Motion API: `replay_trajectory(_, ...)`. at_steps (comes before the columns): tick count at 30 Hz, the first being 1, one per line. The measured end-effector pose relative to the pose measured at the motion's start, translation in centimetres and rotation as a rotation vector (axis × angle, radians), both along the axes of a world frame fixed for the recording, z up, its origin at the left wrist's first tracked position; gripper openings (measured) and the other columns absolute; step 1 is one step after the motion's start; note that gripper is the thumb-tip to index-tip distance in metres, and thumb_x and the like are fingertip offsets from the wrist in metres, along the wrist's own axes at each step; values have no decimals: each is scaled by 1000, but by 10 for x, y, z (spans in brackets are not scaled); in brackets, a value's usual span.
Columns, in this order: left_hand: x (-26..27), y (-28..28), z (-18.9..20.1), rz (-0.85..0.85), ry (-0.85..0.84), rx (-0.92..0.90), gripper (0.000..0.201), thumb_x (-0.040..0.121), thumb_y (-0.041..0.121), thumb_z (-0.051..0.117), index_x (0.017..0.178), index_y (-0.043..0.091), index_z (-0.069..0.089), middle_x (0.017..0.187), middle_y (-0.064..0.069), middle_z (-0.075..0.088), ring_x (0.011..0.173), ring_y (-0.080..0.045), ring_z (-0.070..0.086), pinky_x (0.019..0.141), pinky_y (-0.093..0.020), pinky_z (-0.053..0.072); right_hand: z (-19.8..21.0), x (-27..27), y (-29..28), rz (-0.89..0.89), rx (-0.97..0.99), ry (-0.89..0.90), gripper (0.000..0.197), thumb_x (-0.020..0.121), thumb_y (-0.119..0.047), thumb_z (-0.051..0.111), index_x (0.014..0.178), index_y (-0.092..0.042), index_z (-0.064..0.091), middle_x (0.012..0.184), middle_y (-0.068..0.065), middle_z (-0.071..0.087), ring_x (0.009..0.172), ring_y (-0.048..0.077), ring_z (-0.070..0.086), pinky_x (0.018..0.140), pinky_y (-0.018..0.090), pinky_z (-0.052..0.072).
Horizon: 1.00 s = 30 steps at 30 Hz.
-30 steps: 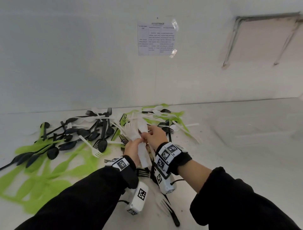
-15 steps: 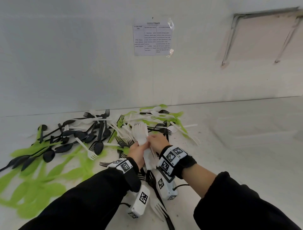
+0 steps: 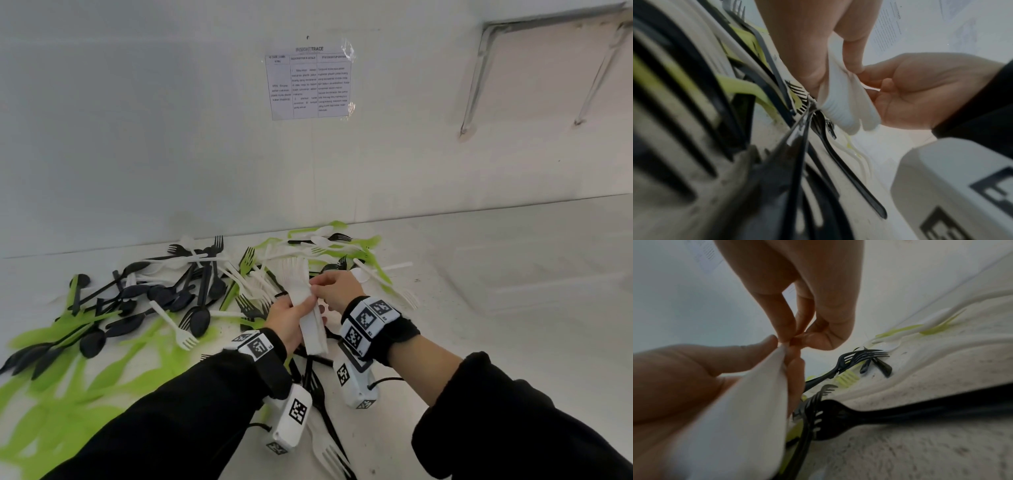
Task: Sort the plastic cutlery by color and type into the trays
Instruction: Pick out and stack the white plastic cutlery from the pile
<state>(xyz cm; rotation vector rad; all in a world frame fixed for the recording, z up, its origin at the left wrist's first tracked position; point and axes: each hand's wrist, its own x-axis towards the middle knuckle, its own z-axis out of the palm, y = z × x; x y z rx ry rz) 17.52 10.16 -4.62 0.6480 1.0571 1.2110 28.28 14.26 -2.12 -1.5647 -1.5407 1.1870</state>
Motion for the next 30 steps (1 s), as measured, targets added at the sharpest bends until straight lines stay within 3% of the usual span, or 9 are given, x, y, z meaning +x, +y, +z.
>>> replay_trajectory(4, 3, 4, 5, -34, -50, -6, 26, 94, -1, 45, 119, 0, 53, 85, -14, 62, 73, -28, 59, 67, -40, 51, 0, 1, 4, 18, -13, 5, 22, 86, -10, 56, 104, -10, 69, 79, -5, 59, 67, 7, 52, 53, 15, 36)
replay_trajectory(6, 5, 6, 7, -28, -53, -21, 20, 94, -2, 46, 111, 2, 55, 86, -12, 61, 72, -28, 58, 67, -40, 49, 5, 4, 10, 47, -50, -56, 23, 87, -13, 54, 104, -11, 69, 74, -7, 56, 63, 5, 47, 50, 16, 32)
replay_trajectory(8, 6, 7, 8, -1, -40, -45, 13, 94, -3, 47, 102, 3, 55, 85, -11, 59, 69, -27, 57, 62, -38, 49, 13, 12, 24, 44, -78, -155, 27, 90, -18, 50, 110, -8, 67, 81, 0, 58, 61, 10, 48, 50, 19, 34)
replay_trajectory(10, 7, 7, 7, 25, -32, -62, 9, 94, -4, 47, 97, 2, 53, 86, -11, 57, 68, -27, 56, 59, -37, 50, 17, 24, 39, 26, -93, -314, 34, 96, -14, 42, 120, 1, 60, 103, 12, 61, 85, 24, 59, 65, 28, 47)
replay_trajectory(12, 7, 8, 5, 49, -38, -72, 9, 93, -4, 47, 94, 3, 52, 86, -12, 55, 67, -27, 55, 59, -37, 49, 10, 38, 55, -39, -78, -416, 36, 98, -11, 37, 128, 1, 53, 129, 18, 54, 118, 30, 52, 95, 33, 43)
replay_trajectory(13, 7, 7, 5, 58, -42, -78, 10, 93, -5, 47, 92, 4, 52, 85, -12, 55, 67, -27, 55, 59, -37, 49, 5, 44, 60, -34, -76, -482, 37, 99, -12, 37, 131, 0, 50, 135, 17, 51, 124, 30, 49, 100, 32, 40)
replay_trajectory(17, 8, 9, 7, 69, -52, -101, 12, 92, -6, 48, 88, 5, 51, 84, -12, 53, 66, -27, 54, 55, -34, 50, -21, 56, 77, 90, 3, -781, 38, 92, -10, 46, 130, -6, 50, 132, 13, 54, 122, 28, 52, 101, 33, 42)
replay_trajectory(24, 12, 10, 11, 66, -58, -115, 13, 92, -7, 48, 84, 2, 52, 79, -13, 51, 64, -27, 51, 61, -37, 45, -17, 53, 88, 102, 63, -852, 33, 88, -12, 59, 119, -5, 61, 124, 13, 59, 115, 28, 57, 95, 30, 45)
replay_trajectory(30, 8, 10, 8, 79, -55, -114, 12, 92, -6, 48, 86, 4, 52, 82, -13, 53, 65, -26, 53, 62, -37, 47, -21, 55, 89, 162, 83, -984, 27, 95, -8, 44, 115, -1, 61, 122, 16, 60, 115, 31, 55, 95, 32, 44)
